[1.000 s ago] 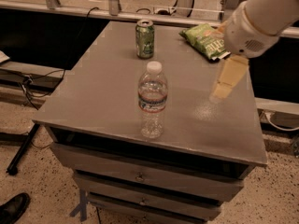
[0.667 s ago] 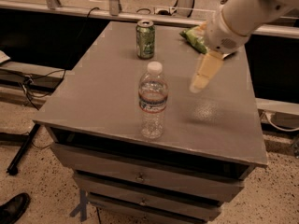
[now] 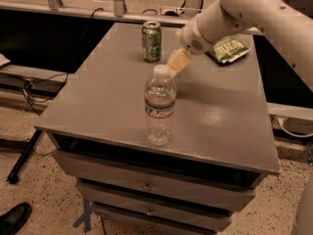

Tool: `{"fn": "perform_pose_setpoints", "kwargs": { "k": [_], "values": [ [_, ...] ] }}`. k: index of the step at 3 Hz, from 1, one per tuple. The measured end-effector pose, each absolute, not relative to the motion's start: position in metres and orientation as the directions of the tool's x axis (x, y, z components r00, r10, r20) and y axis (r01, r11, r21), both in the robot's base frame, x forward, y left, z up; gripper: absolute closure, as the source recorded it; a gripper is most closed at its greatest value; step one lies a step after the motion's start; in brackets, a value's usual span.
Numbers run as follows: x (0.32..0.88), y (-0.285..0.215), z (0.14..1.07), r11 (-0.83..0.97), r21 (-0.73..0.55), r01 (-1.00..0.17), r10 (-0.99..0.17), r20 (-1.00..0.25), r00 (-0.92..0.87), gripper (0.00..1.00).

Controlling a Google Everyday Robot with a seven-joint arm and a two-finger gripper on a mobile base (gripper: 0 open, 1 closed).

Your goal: Knock green can over

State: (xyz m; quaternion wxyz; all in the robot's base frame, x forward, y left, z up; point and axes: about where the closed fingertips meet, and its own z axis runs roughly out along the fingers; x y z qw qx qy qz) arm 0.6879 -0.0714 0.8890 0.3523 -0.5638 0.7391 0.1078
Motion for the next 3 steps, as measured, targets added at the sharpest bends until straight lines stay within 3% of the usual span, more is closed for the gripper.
{"fn": "perform_pose_setpoints", "kwargs": {
  "k": [3],
  "values": [
    [0.751, -0.012, 0.887, 0.490, -0.053, -0.870, -0.450, -0.871, -0.200, 0.00]
  ]
}}
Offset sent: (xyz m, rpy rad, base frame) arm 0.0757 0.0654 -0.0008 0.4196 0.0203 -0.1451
